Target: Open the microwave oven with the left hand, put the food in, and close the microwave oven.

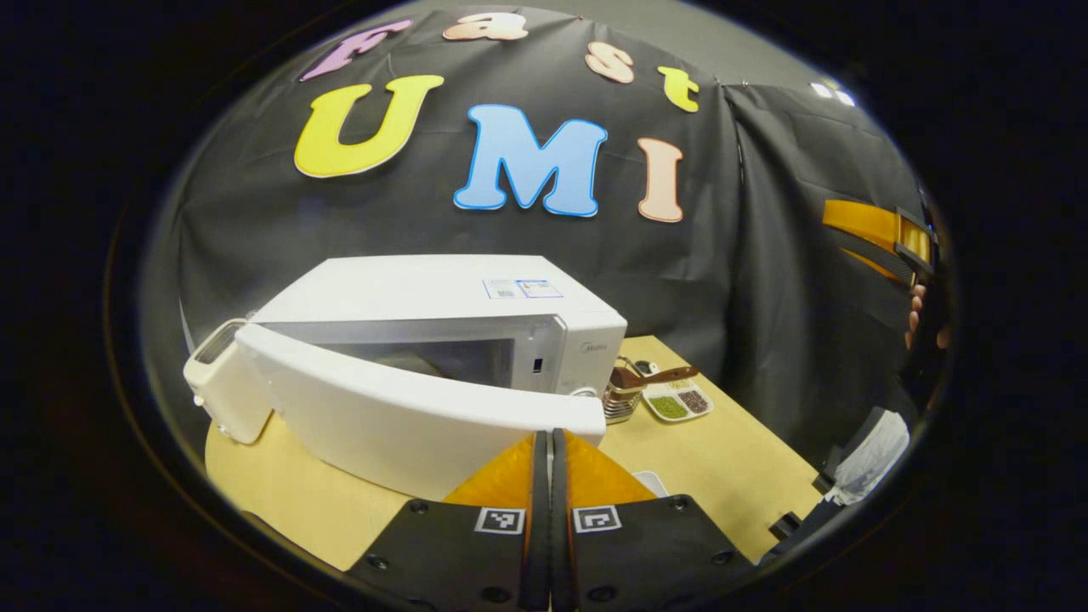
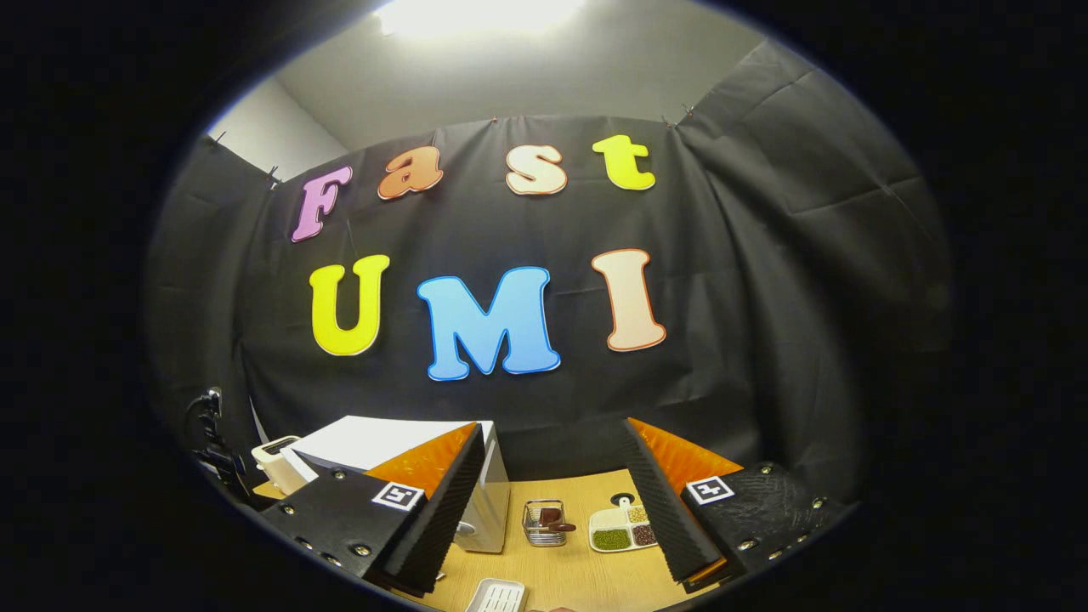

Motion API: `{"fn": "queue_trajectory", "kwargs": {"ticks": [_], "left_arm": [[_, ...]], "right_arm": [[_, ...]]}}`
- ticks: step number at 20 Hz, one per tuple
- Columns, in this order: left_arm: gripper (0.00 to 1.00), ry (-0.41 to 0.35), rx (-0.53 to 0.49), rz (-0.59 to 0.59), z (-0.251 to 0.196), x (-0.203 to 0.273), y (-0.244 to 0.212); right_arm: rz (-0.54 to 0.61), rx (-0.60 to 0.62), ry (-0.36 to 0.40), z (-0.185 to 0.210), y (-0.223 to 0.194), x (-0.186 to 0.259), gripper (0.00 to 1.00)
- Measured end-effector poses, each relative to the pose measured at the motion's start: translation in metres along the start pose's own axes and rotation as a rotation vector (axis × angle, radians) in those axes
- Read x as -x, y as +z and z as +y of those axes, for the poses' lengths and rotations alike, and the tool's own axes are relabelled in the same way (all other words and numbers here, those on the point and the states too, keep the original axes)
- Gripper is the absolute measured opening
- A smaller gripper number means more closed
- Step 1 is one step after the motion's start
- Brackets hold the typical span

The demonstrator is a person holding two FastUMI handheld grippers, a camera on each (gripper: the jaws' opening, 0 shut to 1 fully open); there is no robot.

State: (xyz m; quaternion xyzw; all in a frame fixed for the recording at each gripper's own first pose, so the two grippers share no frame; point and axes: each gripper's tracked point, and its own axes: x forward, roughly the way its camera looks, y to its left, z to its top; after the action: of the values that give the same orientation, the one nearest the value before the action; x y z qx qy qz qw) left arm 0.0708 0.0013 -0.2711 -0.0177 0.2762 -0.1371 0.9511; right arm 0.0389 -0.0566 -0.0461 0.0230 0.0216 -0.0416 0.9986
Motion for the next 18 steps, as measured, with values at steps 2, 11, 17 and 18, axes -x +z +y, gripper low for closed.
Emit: {"fn": "queue_trajectory", "kwargs": {"ticks": [2,11,17,18], "left_arm": [[0.07,0.002,0.011,-0.003,0.002,-0.008,0.002],[0.07,0.010,0.026,-0.001,0.006,-0.042,0.012],[0.07,0.018,0.046,-0.015,0.011,-0.060,0.022],[0.07,0.019,0.049,-0.015,0.011,-0.064,0.022]], "right_arm": [[0.003,0.000,-0.004,-0.002,-0.001,-0.001,0.96],[0.025,0.006,-0.019,-0.012,-0.009,-0.009,0.96],[0.039,0.000,-0.038,-0.020,-0.014,-0.015,0.96],[0.042,0.000,-0.039,-0.021,-0.016,-0.016,0.96]]}}
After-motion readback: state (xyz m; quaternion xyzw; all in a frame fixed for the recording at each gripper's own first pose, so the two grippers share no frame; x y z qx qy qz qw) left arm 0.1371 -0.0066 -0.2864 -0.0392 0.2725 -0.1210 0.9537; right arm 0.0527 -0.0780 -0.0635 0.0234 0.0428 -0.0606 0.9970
